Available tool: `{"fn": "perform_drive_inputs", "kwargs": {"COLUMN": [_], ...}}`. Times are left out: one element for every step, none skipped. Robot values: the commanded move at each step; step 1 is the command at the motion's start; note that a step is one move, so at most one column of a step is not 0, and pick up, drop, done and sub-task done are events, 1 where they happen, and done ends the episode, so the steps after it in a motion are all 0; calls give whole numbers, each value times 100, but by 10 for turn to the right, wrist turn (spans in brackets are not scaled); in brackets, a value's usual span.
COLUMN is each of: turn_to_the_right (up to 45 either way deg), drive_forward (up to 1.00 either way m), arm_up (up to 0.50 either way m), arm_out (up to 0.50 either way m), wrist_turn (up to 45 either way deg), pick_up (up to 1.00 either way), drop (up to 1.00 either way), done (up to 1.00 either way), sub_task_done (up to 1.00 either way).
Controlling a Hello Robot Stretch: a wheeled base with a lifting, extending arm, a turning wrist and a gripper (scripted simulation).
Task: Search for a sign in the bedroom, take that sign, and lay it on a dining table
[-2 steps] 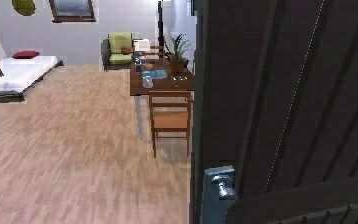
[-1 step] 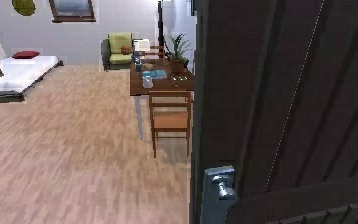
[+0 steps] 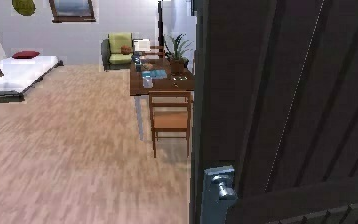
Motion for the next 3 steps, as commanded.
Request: {"fn": "perform_drive_inputs", "kwargs": {"turn_to_the_right": [0, 0, 0], "drive_forward": [0, 0, 0], "arm_up": [0, 0, -6], "arm_out": [0, 0, 0], "wrist_turn": [450, 420, 0], "pick_up": [0, 0, 0], "drop": [0, 0, 0], "done": [0, 0, 0], "sub_task_done": [0, 0, 0]}}
